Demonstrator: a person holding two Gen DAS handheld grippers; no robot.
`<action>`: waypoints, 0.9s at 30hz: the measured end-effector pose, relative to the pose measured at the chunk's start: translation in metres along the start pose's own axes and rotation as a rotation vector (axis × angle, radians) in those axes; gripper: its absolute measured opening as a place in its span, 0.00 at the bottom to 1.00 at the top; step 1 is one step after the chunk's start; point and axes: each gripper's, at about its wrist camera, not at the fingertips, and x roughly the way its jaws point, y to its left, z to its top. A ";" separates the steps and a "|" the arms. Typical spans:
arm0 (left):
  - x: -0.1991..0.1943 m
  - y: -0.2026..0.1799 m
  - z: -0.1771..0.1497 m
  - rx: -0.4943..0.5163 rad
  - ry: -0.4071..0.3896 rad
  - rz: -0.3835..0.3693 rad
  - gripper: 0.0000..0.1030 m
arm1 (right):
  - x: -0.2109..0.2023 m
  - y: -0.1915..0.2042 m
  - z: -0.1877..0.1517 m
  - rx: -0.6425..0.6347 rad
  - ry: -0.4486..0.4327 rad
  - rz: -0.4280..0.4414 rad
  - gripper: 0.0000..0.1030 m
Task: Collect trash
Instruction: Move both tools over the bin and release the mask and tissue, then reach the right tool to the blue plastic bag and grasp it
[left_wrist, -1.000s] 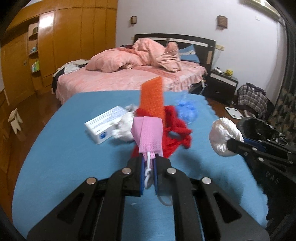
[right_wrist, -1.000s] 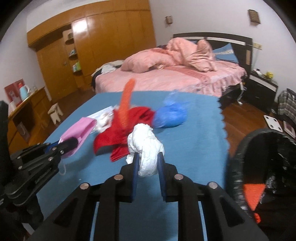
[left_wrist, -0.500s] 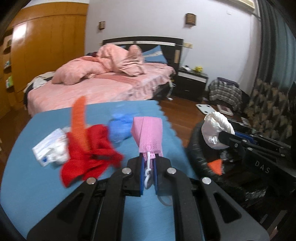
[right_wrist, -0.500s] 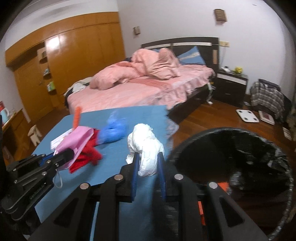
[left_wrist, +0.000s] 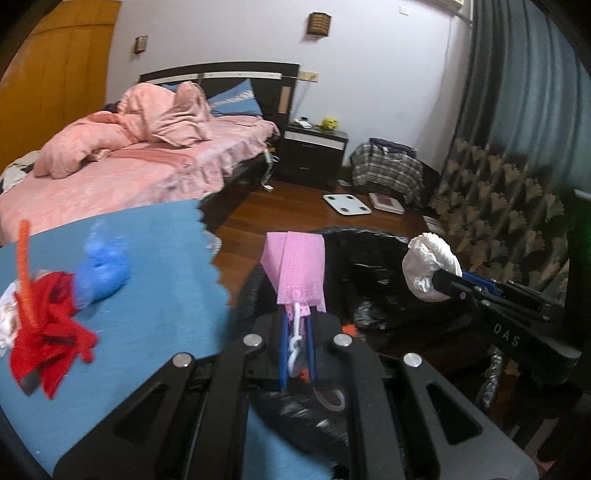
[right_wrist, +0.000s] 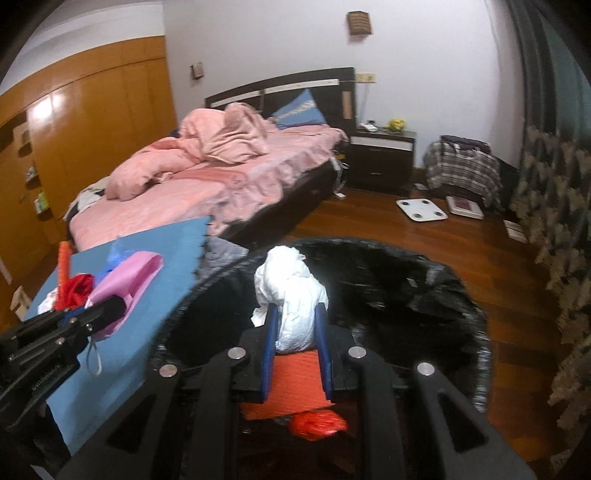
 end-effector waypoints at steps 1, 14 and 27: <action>0.003 -0.003 0.001 0.003 0.002 -0.009 0.08 | 0.000 -0.006 -0.001 0.007 0.002 -0.010 0.24; -0.011 0.018 -0.003 -0.029 -0.037 0.063 0.83 | -0.004 -0.017 -0.005 0.024 -0.040 -0.095 0.95; -0.080 0.125 -0.030 -0.113 -0.065 0.356 0.88 | 0.011 0.069 -0.001 -0.056 -0.011 0.048 0.94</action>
